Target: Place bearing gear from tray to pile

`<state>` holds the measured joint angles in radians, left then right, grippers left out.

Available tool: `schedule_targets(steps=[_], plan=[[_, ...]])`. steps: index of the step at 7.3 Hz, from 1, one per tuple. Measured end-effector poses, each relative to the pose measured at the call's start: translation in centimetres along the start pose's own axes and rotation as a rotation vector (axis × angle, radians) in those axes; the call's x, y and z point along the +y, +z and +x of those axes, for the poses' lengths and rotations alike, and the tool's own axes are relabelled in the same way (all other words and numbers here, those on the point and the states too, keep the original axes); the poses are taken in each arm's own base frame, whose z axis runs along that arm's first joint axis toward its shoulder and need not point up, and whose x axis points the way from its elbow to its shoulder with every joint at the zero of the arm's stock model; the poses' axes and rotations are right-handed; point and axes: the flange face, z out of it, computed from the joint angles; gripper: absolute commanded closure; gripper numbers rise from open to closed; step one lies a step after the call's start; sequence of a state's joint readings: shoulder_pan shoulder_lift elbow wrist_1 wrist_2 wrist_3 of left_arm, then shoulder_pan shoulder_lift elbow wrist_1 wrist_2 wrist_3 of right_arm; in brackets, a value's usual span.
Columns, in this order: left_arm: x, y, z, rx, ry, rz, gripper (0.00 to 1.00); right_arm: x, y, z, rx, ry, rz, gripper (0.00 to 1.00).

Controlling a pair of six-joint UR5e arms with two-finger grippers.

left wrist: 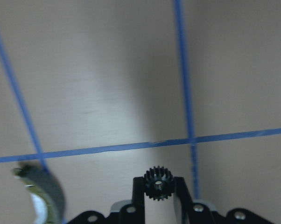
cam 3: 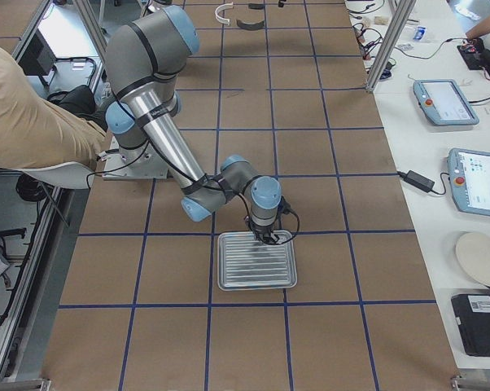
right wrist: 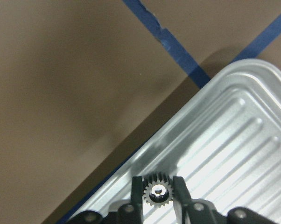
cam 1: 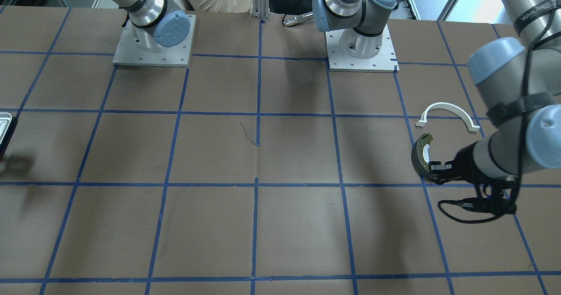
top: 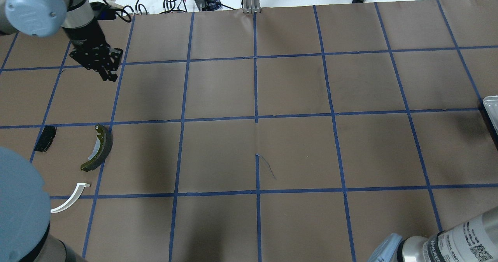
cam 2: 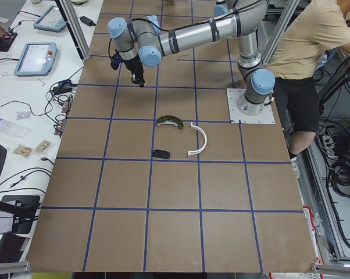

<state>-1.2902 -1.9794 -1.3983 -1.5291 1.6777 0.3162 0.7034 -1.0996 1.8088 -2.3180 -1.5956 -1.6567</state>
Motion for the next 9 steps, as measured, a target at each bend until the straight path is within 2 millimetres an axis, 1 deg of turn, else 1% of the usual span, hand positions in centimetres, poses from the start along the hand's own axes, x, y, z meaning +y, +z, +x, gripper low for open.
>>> schedule_targets(steps=[1, 2, 3, 4, 5, 6, 7, 8, 9], plan=[[1.0, 0.7, -5.2, -0.003, -0.041, -0.013, 1.0, -0.8, -1.1, -0.4, -0.003, 0.043, 0.001, 1.0], [2.0, 1.7, -9.3, 0.005, -0.074, -0.03, 1.0, -2.3, -2.7, -1.1, -0.001, 0.084, 0.002, 1.0], [3.0, 3.3, -12.6, 0.023, -0.104, -0.053, 1.0, -4.8, -4.4, -2.2, -0.002, 0.126, 0.003, 1.0], [3.8, 5.4, -14.8, 0.042, -0.125, -0.068, 1.0, -8.9, -5.8, -3.8, -0.008, 0.176, 0.014, 1.0], [4.3, 7.1, -15.5, 0.064, -0.132, -0.07, 1.0, -14.2, -6.6, -5.9, -0.013, 0.23, 0.031, 1.0], [4.8, 8.6, -15.1, 0.094, -0.133, -0.074, 1.0, -20.6, -7.2, -9.0, -0.016, 0.293, 0.043, 1.0], [5.3, 10.0, -14.6, 0.113, -0.133, -0.08, 1.0, -27.0, -7.7, -13.0, -0.016, 0.36, 0.052, 1.0], [5.6, 11.3, -14.1, 0.12, -0.132, -0.083, 1.0, -32.8, -8.1, -17.7, -0.021, 0.426, 0.062, 1.0], [6.0, 12.7, -13.8, 0.123, -0.129, -0.083, 1.0, -37.8, -8.5, -23.0, -0.035, 0.495, 0.073, 1.0]])
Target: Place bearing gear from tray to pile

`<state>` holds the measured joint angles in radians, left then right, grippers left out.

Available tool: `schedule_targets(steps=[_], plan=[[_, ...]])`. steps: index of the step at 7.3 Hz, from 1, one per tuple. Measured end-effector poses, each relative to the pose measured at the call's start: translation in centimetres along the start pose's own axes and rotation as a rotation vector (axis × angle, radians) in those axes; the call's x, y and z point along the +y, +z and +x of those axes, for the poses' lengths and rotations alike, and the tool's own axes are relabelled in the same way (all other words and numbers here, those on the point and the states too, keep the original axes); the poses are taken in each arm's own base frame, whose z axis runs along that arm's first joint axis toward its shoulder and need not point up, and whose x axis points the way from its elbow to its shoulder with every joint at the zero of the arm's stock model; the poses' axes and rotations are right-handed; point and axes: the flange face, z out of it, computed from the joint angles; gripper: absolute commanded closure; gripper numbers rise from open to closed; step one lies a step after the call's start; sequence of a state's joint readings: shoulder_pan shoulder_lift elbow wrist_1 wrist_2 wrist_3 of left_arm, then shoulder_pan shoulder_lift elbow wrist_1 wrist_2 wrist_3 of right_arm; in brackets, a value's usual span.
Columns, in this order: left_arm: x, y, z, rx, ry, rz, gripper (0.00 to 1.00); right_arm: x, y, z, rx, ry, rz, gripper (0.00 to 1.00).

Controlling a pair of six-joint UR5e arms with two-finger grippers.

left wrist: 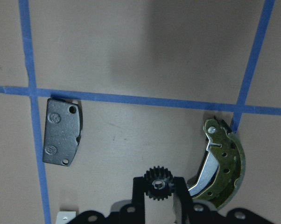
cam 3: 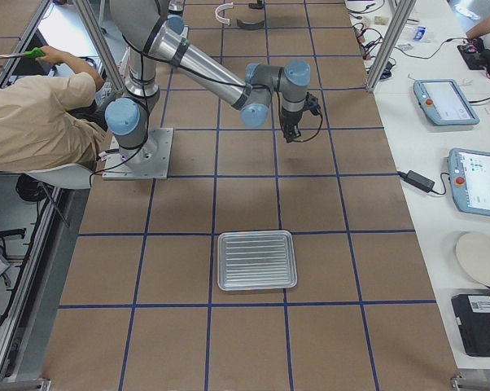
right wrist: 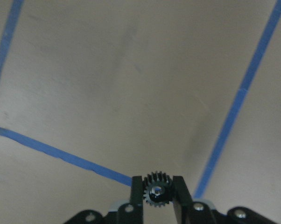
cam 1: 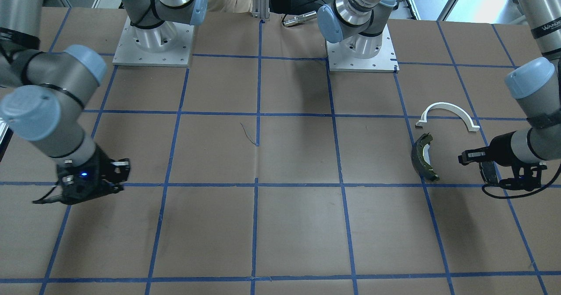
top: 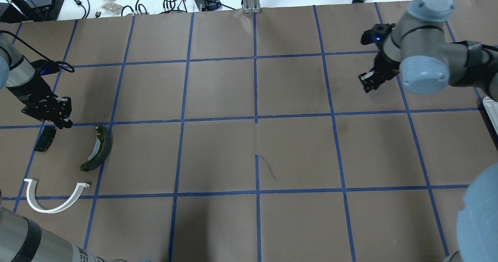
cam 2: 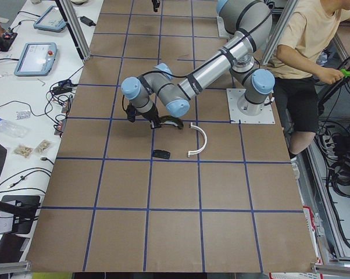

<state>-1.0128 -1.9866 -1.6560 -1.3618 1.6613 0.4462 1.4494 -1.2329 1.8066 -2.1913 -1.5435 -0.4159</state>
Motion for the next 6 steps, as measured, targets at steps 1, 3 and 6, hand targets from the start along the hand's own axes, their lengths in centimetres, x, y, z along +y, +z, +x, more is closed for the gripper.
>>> schedule_targets(steps=[1, 3, 6], plan=[[0.2, 1.2, 0.0, -0.001, 0.017, 0.001, 1.0, -1.1, 0.1, -7.1, -0.013, 0.066, 0.012, 1.0], [0.4, 3.1, -0.1, -0.003, 0.046, 0.003, 1.0, -1.1, 1.3, -20.0, -0.032, 0.173, 0.029, 1.0], [1.0, 5.7, 0.4, -0.01, 0.058, 0.013, 1.0, 0.5, 5.4, -31.1, -0.048, 0.299, 0.031, 0.84]])
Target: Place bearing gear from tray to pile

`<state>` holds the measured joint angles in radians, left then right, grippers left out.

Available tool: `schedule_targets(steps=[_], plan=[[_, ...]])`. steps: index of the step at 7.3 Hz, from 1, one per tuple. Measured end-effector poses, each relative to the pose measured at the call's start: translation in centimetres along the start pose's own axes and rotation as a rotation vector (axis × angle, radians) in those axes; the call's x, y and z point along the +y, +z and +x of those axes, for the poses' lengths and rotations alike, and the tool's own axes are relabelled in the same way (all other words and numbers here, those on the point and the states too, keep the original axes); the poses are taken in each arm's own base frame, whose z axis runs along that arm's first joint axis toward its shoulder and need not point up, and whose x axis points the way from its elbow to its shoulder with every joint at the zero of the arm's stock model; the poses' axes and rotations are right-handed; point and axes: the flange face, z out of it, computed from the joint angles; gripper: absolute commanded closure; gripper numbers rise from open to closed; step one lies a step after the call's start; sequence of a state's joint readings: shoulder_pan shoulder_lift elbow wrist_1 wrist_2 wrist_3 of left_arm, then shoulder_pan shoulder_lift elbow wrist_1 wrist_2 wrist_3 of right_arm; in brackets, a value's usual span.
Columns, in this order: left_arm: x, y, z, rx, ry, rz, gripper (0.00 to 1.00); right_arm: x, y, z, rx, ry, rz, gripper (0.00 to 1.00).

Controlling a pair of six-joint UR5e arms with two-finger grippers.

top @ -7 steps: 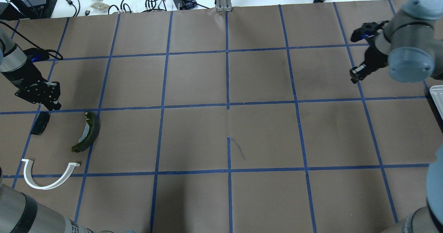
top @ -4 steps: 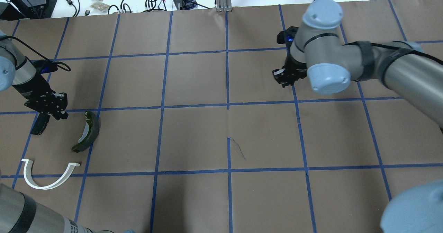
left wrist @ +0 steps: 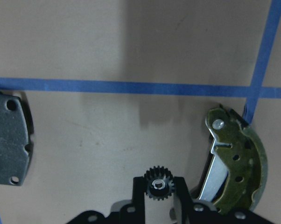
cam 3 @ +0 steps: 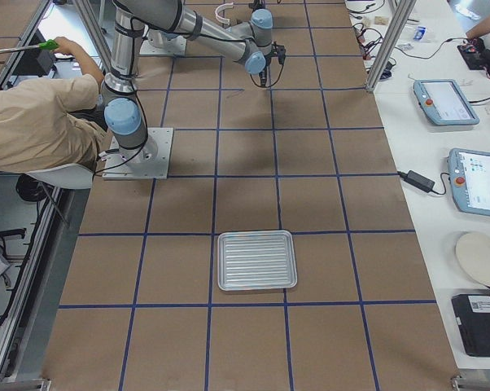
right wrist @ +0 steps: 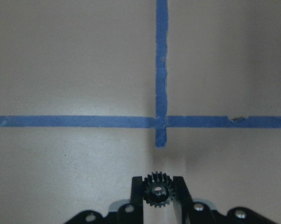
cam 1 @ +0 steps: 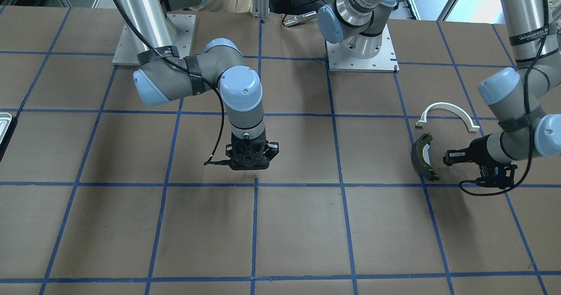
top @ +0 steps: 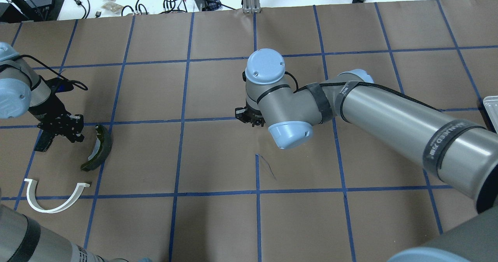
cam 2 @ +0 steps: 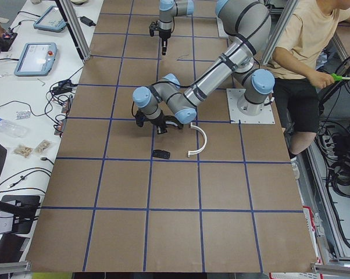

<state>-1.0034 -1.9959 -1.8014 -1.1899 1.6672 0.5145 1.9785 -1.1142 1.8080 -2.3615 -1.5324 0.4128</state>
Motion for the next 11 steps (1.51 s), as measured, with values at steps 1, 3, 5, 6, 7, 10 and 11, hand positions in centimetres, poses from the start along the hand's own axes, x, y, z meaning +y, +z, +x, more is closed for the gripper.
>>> schedule_targets(steps=[1, 3, 5, 6, 7, 10, 11], plan=[[0.3, 0.5, 0.2, 0.001, 0.001, -0.003, 1.0, 0.5, 0.7, -0.8, -0.001, 0.025, -0.006, 0.31], [0.7, 0.8, 0.4, 0.001, 0.003, -0.008, 0.37, 0.7, 0.7, -1.2, -0.004, 0.034, -0.007, 0.0], [0.9, 0.7, 0.5, 0.001, 0.002, -0.012, 0.0, -1.2, -1.4, -0.9, -0.012, 0.016, 0.031, 0.0], [0.9, 0.3, 0.4, -0.005, 0.002, -0.008, 0.0, -3.7, -4.0, 0.6, -0.01, -0.008, 0.053, 0.0], [0.8, -0.9, 0.5, -0.032, 0.003, 0.004, 0.0, -6.8, -7.8, 3.9, -0.002, -0.003, 0.055, 0.0], [-1.1, -8.9, 5.6, -0.126, 0.062, 0.084, 0.0, -11.9, -23.3, 17.8, 0.034, 0.058, 0.019, 0.0], [-2.0, -12.1, 10.9, -0.131, 0.078, 0.108, 0.0, -10.9, -27.5, 20.2, 0.047, 0.08, 0.015, 0.0]])
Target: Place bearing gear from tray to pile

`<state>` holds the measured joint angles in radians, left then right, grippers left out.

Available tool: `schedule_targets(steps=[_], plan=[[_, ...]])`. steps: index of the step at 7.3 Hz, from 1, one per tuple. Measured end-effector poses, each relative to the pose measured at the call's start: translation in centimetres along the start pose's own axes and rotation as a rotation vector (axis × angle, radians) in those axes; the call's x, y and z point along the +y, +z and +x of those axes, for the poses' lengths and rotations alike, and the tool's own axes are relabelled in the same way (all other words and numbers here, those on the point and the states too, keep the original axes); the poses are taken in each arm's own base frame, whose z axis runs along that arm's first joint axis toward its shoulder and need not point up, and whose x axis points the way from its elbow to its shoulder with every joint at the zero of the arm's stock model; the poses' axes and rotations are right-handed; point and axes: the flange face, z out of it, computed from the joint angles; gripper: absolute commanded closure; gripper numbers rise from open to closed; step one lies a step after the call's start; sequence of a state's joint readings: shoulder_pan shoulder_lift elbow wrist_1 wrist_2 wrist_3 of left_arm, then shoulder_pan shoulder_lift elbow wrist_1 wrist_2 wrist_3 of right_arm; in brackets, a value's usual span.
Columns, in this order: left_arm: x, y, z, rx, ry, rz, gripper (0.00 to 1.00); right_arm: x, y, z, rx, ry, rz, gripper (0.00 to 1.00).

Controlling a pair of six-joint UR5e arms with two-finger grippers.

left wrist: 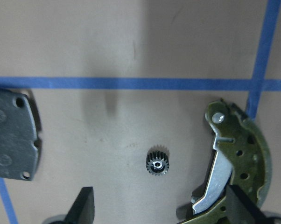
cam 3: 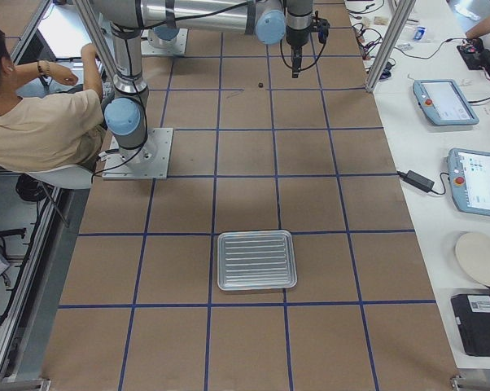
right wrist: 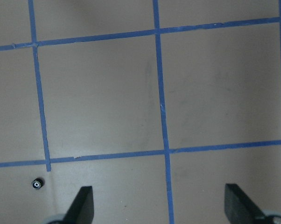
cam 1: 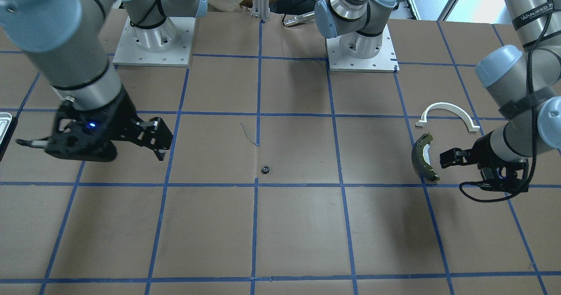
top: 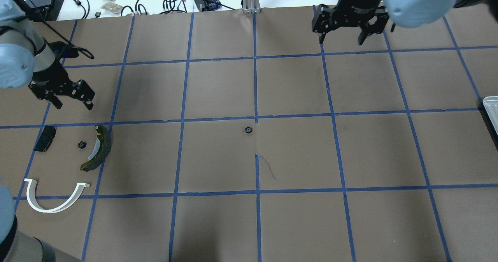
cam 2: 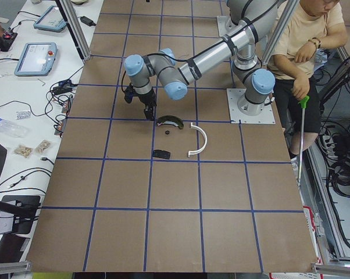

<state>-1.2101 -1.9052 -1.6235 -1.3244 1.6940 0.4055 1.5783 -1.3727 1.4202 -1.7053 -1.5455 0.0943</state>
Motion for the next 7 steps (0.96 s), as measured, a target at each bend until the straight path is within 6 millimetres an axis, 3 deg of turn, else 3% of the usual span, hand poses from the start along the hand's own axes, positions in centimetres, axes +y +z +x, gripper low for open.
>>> schedule_targets(steps=[1, 2, 4, 5, 7], plan=[[-1.3, -2.7, 6.0, 0.013, 0.01, 0.025, 0.0, 1.7, -2.5, 1.1, 0.012, 0.008, -0.01, 0.0], [-2.1, -4.0, 12.3, 0.02, 0.019, 0.042, 0.0, 2.9, -2.8, 1.5, 0.014, 0.01, -0.034, 0.0], [-1.8, -4.6, 25.5, 0.024, 0.087, 0.094, 0.0, 3.3, -2.4, 1.8, 0.016, 0.011, -0.015, 0.0], [-1.1, -4.2, 30.5, 0.037, 0.104, 0.111, 0.0, 3.5, -2.2, 1.9, 0.022, 0.012, -0.018, 0.0], [0.2, -2.0, 37.3, 0.038, 0.162, 0.107, 0.0, 3.7, -1.7, 2.0, 0.03, 0.011, -0.031, 0.0]])
